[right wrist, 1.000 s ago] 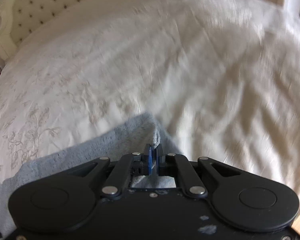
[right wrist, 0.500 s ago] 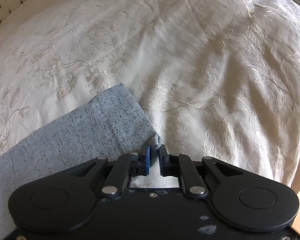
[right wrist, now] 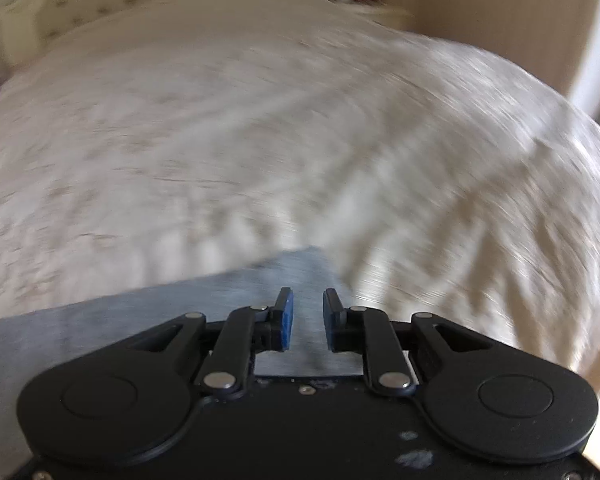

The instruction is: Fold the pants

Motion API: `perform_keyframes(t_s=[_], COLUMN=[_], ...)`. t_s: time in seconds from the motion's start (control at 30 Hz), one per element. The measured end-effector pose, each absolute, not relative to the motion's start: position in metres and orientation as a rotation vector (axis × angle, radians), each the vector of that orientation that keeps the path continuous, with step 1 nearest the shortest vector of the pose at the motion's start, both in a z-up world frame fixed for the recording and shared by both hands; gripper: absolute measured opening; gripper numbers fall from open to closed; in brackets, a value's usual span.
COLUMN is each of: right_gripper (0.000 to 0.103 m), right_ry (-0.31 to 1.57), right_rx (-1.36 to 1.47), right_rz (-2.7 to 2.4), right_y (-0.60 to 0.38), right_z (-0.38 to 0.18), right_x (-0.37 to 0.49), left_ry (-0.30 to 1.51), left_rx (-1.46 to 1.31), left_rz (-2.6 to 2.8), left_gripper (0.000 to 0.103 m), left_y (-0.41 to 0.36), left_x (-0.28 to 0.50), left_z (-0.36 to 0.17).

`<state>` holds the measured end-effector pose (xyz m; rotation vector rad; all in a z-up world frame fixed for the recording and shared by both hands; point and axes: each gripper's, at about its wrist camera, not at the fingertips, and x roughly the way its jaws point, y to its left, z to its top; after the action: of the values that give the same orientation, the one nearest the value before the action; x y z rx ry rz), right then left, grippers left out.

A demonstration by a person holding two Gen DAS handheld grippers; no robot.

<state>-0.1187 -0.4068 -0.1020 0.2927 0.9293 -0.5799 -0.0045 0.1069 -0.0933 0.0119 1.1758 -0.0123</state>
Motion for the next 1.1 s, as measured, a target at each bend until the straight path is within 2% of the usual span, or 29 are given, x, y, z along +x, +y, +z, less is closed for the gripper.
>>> perform_keyframes(t_s=[0.1, 0.23, 0.33, 0.53, 0.77, 0.93, 1.1], right_gripper=[0.02, 0.022, 0.022, 0.024, 0.025, 0.026, 0.025], right_ry=[0.916, 0.934, 0.945, 0.964, 1.056, 1.285, 1.265], right_rx=[0.252, 0.247, 0.213, 0.211, 0.13, 0.094, 0.096], right_rz=[-0.483, -0.306, -0.119, 0.233, 0.468, 0.5, 0.51], right_y=[-0.367, -0.3, -0.238, -0.114, 0.008, 0.037, 0.028], right_z=[-0.091, -0.081, -0.076, -0.078, -0.117, -0.161, -0.146], right_x=[-0.102, -0.078, -0.059, -0.022, 0.017, 0.027, 0.036], left_ry=[1.206, 1.387, 1.448, 1.472, 1.506, 1.377, 1.284], left_rx=[0.055, 0.16, 0.129, 0.07, 0.03, 0.038, -0.017], left_rz=[-0.034, -0.068, -0.138, -0.258, -0.339, -0.375, -0.322], left_gripper=[0.064, 0.064, 0.07, 0.07, 0.071, 0.07, 0.07], left_y=[0.123, 0.152, 0.179, 0.201, 0.223, 0.236, 0.243], left_x=[0.022, 0.039, 0.036, 0.039, 0.039, 0.056, 0.095], left_z=[-0.112, -0.156, -0.174, -0.166, -0.162, -0.122, -0.118])
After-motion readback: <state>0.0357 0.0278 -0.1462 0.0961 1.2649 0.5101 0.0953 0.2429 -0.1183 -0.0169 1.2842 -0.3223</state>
